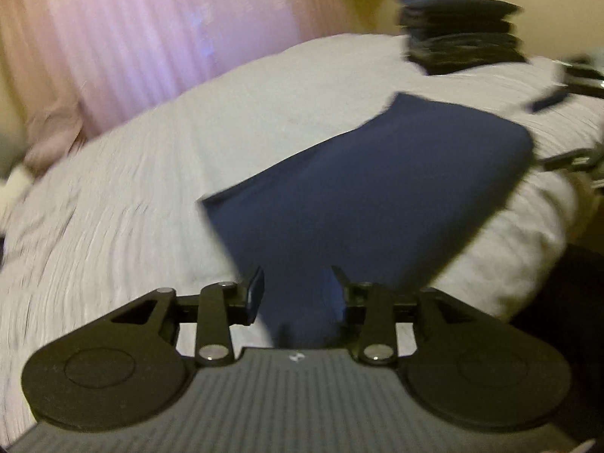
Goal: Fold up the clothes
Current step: 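Grasp the top's edge with both grippers, then lift the held edge with both grippers and fold the top in half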
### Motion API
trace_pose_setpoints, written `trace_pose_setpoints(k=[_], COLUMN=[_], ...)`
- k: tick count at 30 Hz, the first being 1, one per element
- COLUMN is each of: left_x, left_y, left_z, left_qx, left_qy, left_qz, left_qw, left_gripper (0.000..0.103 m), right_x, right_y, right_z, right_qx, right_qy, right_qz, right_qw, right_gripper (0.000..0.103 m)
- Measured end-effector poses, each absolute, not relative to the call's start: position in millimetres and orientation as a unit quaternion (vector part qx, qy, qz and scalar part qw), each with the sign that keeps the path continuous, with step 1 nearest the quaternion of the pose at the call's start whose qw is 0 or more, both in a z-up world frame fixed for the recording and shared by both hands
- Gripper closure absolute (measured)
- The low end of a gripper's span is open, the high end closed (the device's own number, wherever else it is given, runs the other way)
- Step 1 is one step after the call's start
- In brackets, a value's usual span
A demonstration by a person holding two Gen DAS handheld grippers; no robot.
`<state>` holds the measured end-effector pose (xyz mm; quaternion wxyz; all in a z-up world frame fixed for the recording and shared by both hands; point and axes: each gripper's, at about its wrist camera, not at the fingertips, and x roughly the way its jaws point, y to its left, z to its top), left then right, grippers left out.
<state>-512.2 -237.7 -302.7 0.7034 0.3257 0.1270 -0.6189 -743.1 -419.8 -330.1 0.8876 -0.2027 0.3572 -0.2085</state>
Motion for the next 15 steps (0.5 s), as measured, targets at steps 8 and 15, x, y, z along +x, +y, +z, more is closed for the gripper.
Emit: trace_pose_setpoints(k=[8, 15], left_x=[-576, -594], left_y=[-246, -237], left_z=[-316, -335], left_qx=[0.391, 0.447], left_qy=[0.029, -0.049], left_qz=[-0.642, -0.612], left_qw=[0.659, 0.651], left_gripper=[0.047, 0.033], right_x=[-695, -692], right_y=[-409, -429], right_z=[-383, -369], right_qx=[-0.412, -0.389], right_qy=[0.417, 0.409], right_qz=[-0.14, -0.135], right_qw=[0.798, 0.814], right_gripper=[0.042, 0.069])
